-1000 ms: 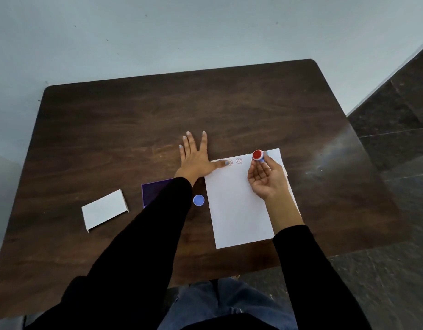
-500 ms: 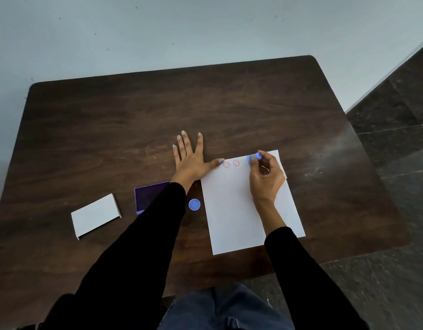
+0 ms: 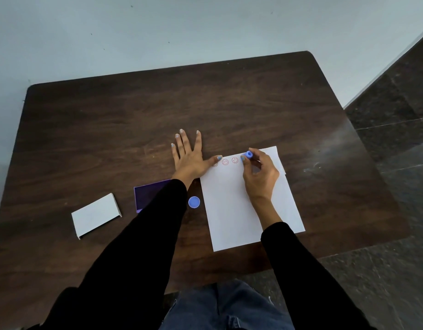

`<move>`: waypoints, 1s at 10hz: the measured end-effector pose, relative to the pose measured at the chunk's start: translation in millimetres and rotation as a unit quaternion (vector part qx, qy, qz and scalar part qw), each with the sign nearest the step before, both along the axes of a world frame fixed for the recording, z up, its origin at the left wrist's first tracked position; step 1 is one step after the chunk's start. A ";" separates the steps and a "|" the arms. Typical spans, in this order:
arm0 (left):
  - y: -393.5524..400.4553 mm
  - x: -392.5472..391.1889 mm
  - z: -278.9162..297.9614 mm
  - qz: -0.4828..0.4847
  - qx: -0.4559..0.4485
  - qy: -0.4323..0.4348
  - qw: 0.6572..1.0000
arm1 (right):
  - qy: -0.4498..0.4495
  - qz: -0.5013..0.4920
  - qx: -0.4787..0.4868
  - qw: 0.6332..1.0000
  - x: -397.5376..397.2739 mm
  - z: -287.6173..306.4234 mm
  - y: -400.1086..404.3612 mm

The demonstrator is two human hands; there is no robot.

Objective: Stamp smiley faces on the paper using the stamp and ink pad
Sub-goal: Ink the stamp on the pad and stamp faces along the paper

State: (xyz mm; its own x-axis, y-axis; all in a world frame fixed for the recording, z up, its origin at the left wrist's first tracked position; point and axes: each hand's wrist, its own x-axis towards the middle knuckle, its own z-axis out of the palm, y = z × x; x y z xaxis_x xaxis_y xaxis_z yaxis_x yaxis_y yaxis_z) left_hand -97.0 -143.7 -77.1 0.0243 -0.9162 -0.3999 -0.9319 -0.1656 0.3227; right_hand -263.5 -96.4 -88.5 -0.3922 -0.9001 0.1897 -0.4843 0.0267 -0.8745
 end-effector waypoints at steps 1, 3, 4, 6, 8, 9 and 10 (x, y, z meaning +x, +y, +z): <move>0.1 -0.2 -0.1 -0.001 0.001 -0.005 1.000 | 0.011 0.001 0.007 1.000 1.2 1.1 0.3; 0.1 -0.1 -0.8 0.003 0.002 -0.004 1.000 | 0.040 0.016 0.039 0.998 3.6 2.1 0.2; 0.5 -0.4 -1.2 0.005 -0.003 -0.005 1.000 | 0.037 0.011 0.051 0.998 5.0 4.7 -0.1; 1.6 0.0 -1.4 0.003 -0.006 -0.007 1.000 | 0.091 0.024 0.045 0.995 3.0 12.0 -2.4; 2.5 0.1 -0.5 0.003 -0.009 -0.011 1.000 | 0.026 -0.020 0.114 0.993 7.2 16.7 -10.0; 2.2 0.2 -0.3 0.004 -0.010 -0.010 1.000 | 0.038 -0.018 0.109 0.993 8.1 17.3 -8.9; 2.7 -0.2 -0.5 0.004 -0.010 -0.008 1.000 | 0.001 -0.036 0.125 0.992 6.7 19.3 -9.8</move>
